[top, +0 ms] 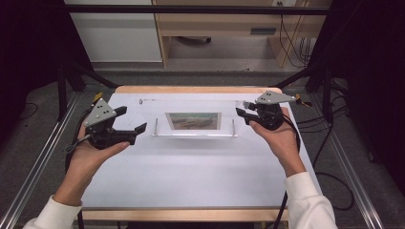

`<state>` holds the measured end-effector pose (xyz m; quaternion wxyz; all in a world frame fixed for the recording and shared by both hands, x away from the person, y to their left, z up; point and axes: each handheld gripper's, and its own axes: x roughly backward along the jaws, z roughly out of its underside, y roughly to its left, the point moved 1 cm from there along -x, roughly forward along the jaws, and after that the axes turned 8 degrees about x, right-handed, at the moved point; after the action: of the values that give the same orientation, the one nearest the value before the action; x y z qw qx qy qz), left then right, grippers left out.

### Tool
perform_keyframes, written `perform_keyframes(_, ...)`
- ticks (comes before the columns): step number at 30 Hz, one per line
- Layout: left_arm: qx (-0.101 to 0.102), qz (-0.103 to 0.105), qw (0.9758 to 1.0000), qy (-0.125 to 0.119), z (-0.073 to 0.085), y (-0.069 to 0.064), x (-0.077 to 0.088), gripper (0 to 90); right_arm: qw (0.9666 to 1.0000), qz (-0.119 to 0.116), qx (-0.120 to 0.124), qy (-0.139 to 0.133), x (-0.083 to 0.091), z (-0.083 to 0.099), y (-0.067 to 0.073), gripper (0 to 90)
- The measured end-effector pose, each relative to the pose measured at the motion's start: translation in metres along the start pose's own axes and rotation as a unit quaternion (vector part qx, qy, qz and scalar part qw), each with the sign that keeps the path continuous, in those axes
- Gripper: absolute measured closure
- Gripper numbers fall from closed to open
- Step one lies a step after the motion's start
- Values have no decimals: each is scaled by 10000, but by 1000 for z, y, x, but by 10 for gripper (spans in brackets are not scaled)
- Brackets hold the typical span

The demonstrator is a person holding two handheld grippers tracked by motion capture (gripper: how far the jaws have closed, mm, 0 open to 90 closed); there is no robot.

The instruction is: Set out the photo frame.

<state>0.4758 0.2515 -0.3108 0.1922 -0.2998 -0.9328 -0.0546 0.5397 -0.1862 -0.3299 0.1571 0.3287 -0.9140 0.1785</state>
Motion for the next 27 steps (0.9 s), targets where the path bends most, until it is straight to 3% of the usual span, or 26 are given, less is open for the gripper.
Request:
perform_keyframes(4, 243, -77, 9997, 19, 20, 11, -4, 140, 9999, 42, -148, -78, -6, -1, -5, 603)
perform_keyframes(6, 331, -213, 9991, 128, 34, 17, -9, 137, 9998, 46, -168, -72, -6, -1, -6, 603)
perform_keyframes(11, 761, -170, 9967, 212, 66, 27, -22, 128, 9996, 86, -260, -16, -12, -5, -10, 601)
perform_keyframes(12, 736, -184, 9964, 385, 72, 29, -25, 122, 9995, 105, -283, -7, -13, -5, -11, 601)
perform_keyframes(13, 589, -241, 9963, 572, 78, 30, -28, 109, 9995, 105, -313, -1, -14, -6, -12, 600)
perform_keyframes(16, 566, -359, 9949, 758, 92, 36, -32, 94, 9993, 149, -357, 4, -18, -7, -15, 599)
perform_keyframes(18, 642, -375, 9937, 840, 99, 38, -34, 87, 9990, 158, -411, 2, -20, -7, -17, 599)
perform_keyframes(27, 521, -474, 9919, 1054, 115, 34, -42, 86, 9975, 225, -672, -51, -35, -9, -31, 624)
